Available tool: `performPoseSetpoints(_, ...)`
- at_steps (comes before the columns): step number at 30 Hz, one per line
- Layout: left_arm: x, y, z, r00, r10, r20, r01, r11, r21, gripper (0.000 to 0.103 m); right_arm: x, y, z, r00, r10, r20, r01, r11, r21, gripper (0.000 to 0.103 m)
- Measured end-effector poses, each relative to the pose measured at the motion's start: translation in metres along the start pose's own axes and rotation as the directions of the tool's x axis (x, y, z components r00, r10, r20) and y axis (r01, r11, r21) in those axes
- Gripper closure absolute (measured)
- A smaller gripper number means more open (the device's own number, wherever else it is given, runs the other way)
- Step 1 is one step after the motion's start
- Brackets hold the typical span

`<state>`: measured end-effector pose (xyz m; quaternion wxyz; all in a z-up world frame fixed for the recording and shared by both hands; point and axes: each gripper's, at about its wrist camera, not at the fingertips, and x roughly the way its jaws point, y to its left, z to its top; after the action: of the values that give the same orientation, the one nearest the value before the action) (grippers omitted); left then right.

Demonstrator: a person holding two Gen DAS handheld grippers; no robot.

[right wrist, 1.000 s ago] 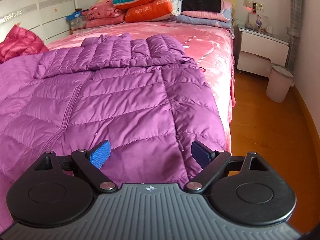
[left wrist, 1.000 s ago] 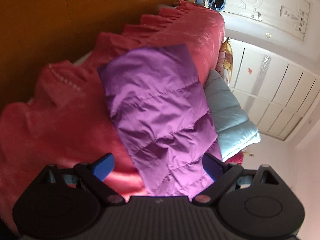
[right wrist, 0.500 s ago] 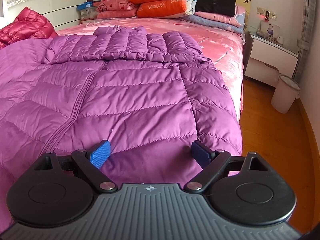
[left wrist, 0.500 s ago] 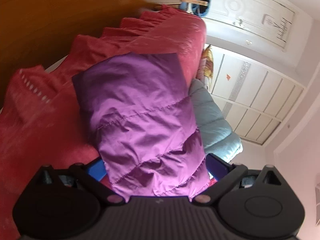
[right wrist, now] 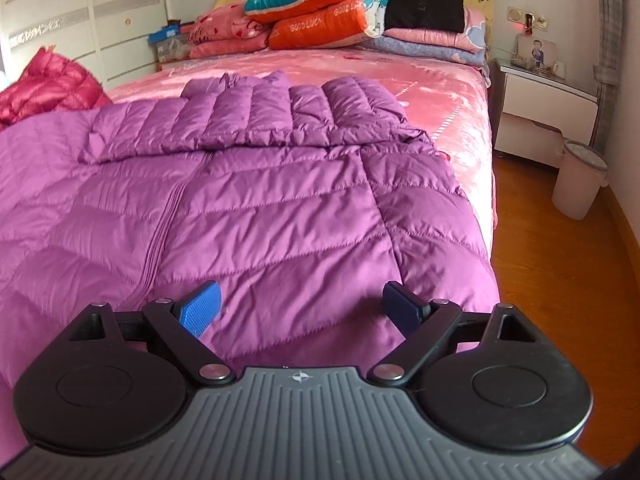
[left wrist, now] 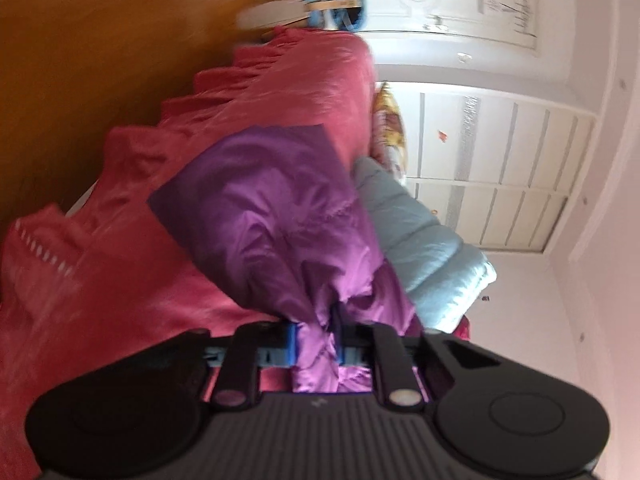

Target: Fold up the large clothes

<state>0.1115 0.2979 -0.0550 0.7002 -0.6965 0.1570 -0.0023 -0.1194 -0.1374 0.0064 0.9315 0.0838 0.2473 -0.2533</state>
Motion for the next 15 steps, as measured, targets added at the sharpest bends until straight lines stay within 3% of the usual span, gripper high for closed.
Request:
performPoseSetpoints(8, -0.014, -0.073, -0.006, 0.996, -0.085, 0.024, 0.077, 0.972, 0.221, 0.098, 0.005, -0.018, 0.014, 0.998, 0.012, 0.067, -0.017, 0.998, 0.067, 0.0)
performPoseSetpoints(15, -0.018, -0.153, -0.038, 0.979, -0.201, -0.045, 0.203, 0.9, 0.385, 0.098, 0.014, -0.036, 0.025, 0.993, 0.037, 0.111, -0.05, 0.991, 0.121, 0.0)
